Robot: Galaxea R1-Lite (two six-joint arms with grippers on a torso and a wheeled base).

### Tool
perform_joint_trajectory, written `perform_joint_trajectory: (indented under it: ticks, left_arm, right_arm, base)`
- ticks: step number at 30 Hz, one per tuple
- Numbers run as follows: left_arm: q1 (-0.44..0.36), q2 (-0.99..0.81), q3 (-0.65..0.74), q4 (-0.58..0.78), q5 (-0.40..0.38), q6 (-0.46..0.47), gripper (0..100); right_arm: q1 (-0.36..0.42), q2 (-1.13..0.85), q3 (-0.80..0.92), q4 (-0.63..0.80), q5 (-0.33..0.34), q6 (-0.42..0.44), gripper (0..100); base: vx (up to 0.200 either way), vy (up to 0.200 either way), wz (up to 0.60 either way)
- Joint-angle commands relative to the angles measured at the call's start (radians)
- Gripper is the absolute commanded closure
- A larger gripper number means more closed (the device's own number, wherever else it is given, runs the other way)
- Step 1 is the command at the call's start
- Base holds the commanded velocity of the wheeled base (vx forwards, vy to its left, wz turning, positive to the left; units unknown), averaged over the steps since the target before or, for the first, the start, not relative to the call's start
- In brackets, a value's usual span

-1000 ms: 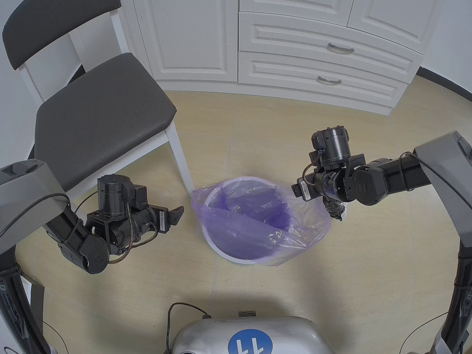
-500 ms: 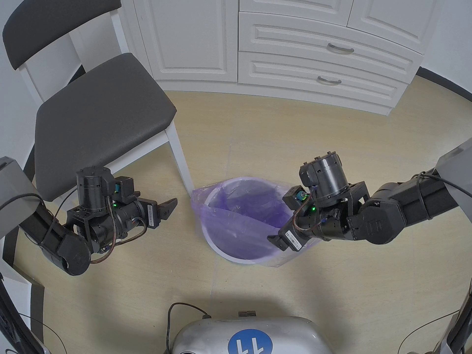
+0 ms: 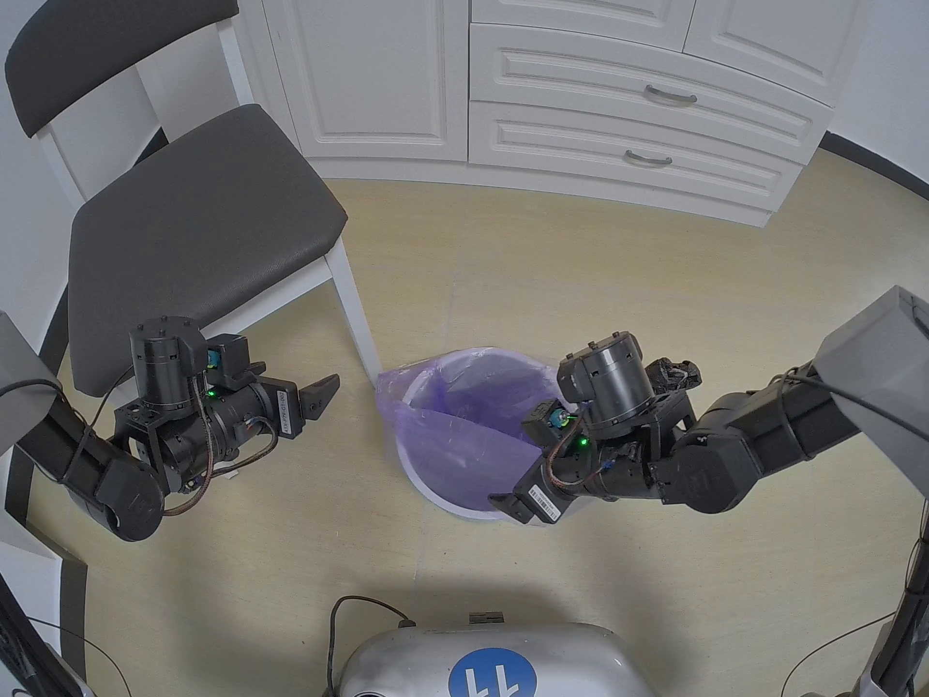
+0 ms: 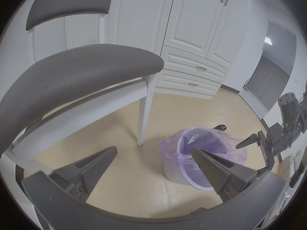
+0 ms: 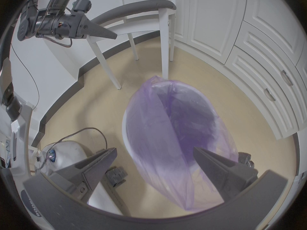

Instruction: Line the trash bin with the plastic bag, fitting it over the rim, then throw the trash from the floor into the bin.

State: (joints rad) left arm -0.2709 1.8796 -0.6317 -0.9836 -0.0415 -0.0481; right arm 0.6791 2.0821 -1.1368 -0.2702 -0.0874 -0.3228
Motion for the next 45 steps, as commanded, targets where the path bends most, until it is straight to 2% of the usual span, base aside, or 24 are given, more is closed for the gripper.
perform_joint_trajectory:
  ticks: [1, 9, 10, 18, 26, 38, 45]
  left_arm:
    - [0.009, 0.009, 0.001, -0.032, 0.000, -0.001, 0]
    - [0.018, 0.013, -0.003, -0.033, 0.000, -0.001, 0]
    - [0.018, 0.013, -0.003, -0.033, 0.000, -0.001, 0]
    - [0.018, 0.012, 0.000, -0.036, 0.000, -0.001, 0]
    - [0.015, 0.012, 0.004, -0.036, 0.002, 0.002, 0]
    - [0.013, 0.015, 0.007, -0.036, 0.002, 0.002, 0]
    - [0.012, 0.021, 0.007, -0.036, 0.002, 0.002, 0]
  right_arm:
    - [-0.001, 0.105, -0.027, -0.063, 0.002, -0.002, 0]
    - [-0.012, 0.162, -0.075, -0.063, 0.002, 0.005, 0]
    - [-0.012, 0.164, -0.075, -0.064, 0.002, 0.007, 100]
    - [0.002, 0.101, -0.060, -0.064, 0.000, 0.014, 100]
    - [0.099, -0.014, 0.097, -0.064, -0.012, 0.019, 100]
    - [0.181, 0.026, 0.123, -0.064, -0.026, 0.019, 100]
    - [0.197, 0.159, 0.114, -0.098, -0.064, 0.021, 100]
  base:
    - [0.000, 0.000, 0.00]
    - [0.000, 0.000, 0.00]
    - [0.000, 0.000, 0.00]
    - [0.000, 0.000, 0.00]
    - [0.000, 0.000, 0.00]
    - [0.000, 0.000, 0.00]
    - [0.000, 0.000, 0.00]
